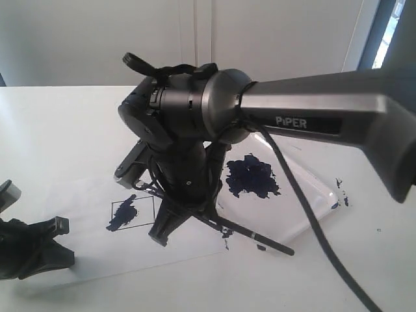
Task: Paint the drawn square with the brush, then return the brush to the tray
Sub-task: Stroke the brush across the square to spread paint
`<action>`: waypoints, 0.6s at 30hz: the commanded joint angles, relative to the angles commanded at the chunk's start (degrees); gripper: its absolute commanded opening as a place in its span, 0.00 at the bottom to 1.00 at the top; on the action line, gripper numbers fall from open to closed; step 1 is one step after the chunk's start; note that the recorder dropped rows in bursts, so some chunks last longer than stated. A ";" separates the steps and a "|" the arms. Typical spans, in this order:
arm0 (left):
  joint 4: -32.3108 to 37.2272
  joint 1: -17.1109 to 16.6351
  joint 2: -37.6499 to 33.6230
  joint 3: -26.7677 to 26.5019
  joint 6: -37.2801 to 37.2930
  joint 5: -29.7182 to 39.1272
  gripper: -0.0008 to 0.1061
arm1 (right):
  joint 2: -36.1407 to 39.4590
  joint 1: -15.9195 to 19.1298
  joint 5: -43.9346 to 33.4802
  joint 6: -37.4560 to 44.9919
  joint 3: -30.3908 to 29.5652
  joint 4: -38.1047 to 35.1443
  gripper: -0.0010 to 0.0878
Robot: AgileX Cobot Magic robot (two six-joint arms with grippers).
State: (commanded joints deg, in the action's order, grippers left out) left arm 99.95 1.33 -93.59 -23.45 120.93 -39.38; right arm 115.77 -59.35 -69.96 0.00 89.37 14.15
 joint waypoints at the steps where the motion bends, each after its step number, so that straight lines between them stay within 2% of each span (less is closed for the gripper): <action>1: 0.00 0.00 0.00 0.00 0.00 0.00 0.01 | -0.17 0.00 0.00 0.00 -1.19 -0.46 0.01; 7: 0.00 0.00 0.00 0.00 0.00 0.00 0.01 | -0.31 0.00 0.00 0.41 -6.52 -1.70 0.01; 12: 0.00 0.00 0.00 0.00 0.00 0.00 0.01 | -0.31 -0.60 0.00 3.04 -6.80 -6.37 0.01; 18: 0.00 0.00 0.00 0.00 0.00 0.00 0.01 | -0.31 -3.19 0.00 3.49 -6.80 -6.65 0.01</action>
State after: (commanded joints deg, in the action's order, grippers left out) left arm 99.95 1.33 -93.59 -23.45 120.93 -39.38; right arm 115.46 -62.54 -69.96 3.49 82.57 7.49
